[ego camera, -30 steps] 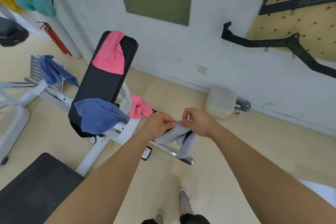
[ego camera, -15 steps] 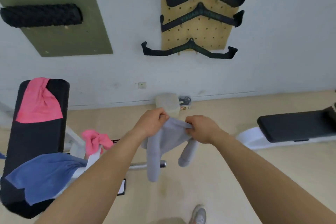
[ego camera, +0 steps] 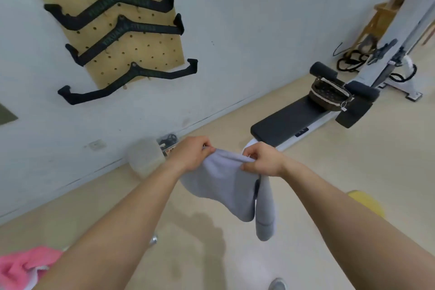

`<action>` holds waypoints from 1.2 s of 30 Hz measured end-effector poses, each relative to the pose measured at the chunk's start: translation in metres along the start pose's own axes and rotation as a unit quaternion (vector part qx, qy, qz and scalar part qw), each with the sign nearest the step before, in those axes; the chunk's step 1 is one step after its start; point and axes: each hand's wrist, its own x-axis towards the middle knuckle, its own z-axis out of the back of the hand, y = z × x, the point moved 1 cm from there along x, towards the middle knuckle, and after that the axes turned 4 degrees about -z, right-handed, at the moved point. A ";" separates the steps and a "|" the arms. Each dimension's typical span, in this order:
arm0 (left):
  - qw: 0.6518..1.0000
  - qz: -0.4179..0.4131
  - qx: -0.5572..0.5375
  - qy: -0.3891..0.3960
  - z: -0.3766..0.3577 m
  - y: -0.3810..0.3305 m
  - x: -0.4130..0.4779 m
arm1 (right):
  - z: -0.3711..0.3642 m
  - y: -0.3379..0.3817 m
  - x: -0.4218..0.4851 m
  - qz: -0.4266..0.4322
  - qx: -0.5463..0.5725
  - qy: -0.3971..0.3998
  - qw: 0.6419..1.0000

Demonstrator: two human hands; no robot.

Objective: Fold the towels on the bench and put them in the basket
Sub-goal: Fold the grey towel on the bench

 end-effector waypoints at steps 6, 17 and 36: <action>0.996 -0.060 0.063 0.030 -0.047 -0.114 0.104 | 0.097 -0.113 -0.003 -0.020 -0.007 -0.069 0.997; 0.983 -0.122 0.129 0.049 -0.127 -0.259 0.275 | 0.238 -0.296 0.016 -0.133 -0.116 -0.078 0.981; 0.990 -0.052 0.018 0.127 -0.207 -0.288 0.631 | 0.457 -0.458 0.259 -0.248 -0.124 0.042 0.960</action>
